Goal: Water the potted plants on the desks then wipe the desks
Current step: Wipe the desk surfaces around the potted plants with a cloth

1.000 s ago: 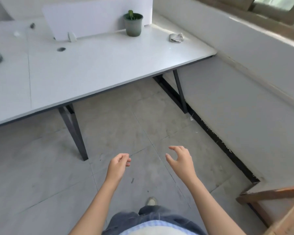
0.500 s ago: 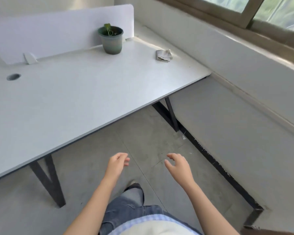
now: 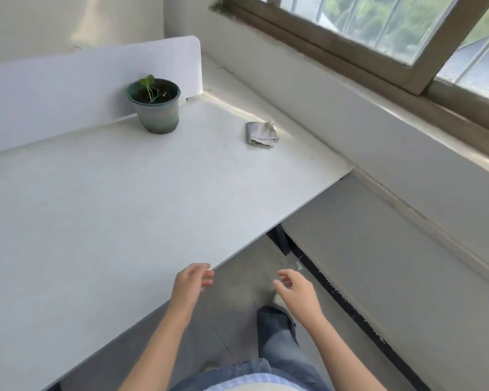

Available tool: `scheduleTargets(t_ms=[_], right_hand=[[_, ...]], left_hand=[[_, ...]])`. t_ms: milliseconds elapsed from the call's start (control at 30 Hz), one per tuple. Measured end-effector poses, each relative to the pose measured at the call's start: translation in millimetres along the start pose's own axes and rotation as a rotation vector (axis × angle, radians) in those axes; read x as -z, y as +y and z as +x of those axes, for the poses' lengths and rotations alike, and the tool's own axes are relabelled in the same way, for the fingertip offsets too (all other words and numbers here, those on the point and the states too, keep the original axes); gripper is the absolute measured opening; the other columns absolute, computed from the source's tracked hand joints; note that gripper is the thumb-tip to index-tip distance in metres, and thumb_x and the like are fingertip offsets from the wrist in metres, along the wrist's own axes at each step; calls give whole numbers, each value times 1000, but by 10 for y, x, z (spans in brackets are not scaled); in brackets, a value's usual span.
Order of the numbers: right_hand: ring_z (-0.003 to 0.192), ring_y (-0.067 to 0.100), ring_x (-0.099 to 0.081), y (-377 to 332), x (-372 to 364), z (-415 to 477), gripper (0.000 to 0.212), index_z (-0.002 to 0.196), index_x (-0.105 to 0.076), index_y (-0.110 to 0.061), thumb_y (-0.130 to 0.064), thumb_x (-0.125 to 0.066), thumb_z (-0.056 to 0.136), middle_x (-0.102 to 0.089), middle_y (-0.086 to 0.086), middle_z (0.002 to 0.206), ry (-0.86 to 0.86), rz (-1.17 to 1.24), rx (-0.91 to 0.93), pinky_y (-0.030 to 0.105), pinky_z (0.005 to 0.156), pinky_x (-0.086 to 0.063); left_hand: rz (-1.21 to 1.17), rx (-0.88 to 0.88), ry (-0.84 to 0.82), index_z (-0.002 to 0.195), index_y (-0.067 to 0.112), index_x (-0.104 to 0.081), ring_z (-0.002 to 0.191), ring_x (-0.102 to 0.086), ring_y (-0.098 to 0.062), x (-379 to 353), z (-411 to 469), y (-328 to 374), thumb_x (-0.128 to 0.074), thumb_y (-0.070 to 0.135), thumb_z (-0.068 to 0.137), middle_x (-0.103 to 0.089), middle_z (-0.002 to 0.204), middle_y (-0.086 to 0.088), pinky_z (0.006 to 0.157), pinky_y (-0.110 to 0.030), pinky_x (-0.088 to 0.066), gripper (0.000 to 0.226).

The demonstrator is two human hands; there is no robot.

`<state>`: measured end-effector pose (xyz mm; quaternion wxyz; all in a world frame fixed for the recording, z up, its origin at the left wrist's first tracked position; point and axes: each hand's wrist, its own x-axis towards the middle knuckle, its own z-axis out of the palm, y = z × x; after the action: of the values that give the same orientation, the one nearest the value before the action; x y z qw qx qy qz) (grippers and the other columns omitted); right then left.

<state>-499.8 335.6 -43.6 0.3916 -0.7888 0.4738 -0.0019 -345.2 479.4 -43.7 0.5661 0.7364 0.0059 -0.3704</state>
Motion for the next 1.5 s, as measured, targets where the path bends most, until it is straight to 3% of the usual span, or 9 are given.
scheduleTargets(t_ms=[467, 700, 867, 967, 1067, 1200, 1333, 1433, 1500], right_hand=[[103, 11, -52, -319, 1157, 2382, 33, 120, -54, -12, -23, -49, 90, -59, 3, 118, -172, -87, 289, 23, 89, -40], [112, 15, -52, -528, 938, 2820, 33, 121, -55, -11, -22, -49, 90, -59, 4, 122, -311, -180, 394, 21, 92, -38], [117, 20, -47, -906, 894, 3228, 32, 120, -56, -10, -19, -52, 89, -56, 7, 123, -205, -169, 426, 22, 86, -36], [121, 24, -42, -1182, 923, 3528, 35, 122, -54, -10, -18, -54, 88, -53, 9, 127, -108, -196, 443, 24, 86, -34], [124, 31, -38, -1396, 916, 3833, 43, 126, -51, -11, -19, -58, 85, -48, 13, 133, -40, -291, 494, 38, 98, -35], [136, 32, -23, -1558, 861, 4239, 57, 135, -41, -18, -34, -58, 84, -30, 14, 146, -33, -450, 496, 44, 104, -27], [137, 31, -21, -1653, 750, 4567, 61, 134, -39, -23, -38, -62, 79, -29, 13, 146, -88, -574, 582, 43, 108, -21], [139, 28, -18, -1642, 646, 4733, 59, 132, -41, -25, -38, -61, 79, -29, 11, 147, -111, -640, 602, 42, 109, -16], [138, 30, -23, -1641, 578, 4833, 52, 129, -48, -23, -33, -62, 80, -35, 12, 146, -74, -594, 581, 44, 109, -16]], left_hand=[[-120, -34, 214, 83, 14, -61, 82, -62, -20, -1474, 1182, 971, -46, 17, 92, -65, 88, -6, 72, -27, -46, 18], [-111, 9, 434, 79, 18, -60, 87, -62, -24, -1343, 1425, 1050, -46, 19, 93, -64, 87, -2, 84, -35, -44, 20], [-192, -36, 529, 87, 16, -62, 91, -61, -25, -1095, 1644, 1237, -53, 24, 88, -65, 90, -3, 80, -32, -42, 13], [-83, -69, 614, 108, 10, -61, 101, -56, -21, -918, 1764, 1320, -47, 16, 93, -62, 105, -3, 84, -28, -37, 22], [76, -82, 686, 115, 6, -60, 105, -51, -18, -723, 1925, 1329, -45, 15, 94, -60, 115, -4, 87, -27, -36, 27], [342, -89, 789, 117, 1, -59, 121, -43, -30, -539, 2188, 1279, -48, 11, 91, -58, 126, -13, 96, -35, -36, 30], [644, 3, 785, 125, 1, -54, 132, -34, -40, -519, 2385, 1250, -54, 17, 89, -46, 138, -22, 103, -48, -31, 39], [816, 67, 710, 114, 0, -61, 113, -53, -48, -527, 2511, 1166, -44, 32, 80, -57, 122, -29, 86, -58, -45, 49], [874, 124, 711, 108, 2, -63, 105, -59, -45, -521, 2558, 1137, -38, 37, 75, -62, 114, -28, 79, -56, -50, 54]])
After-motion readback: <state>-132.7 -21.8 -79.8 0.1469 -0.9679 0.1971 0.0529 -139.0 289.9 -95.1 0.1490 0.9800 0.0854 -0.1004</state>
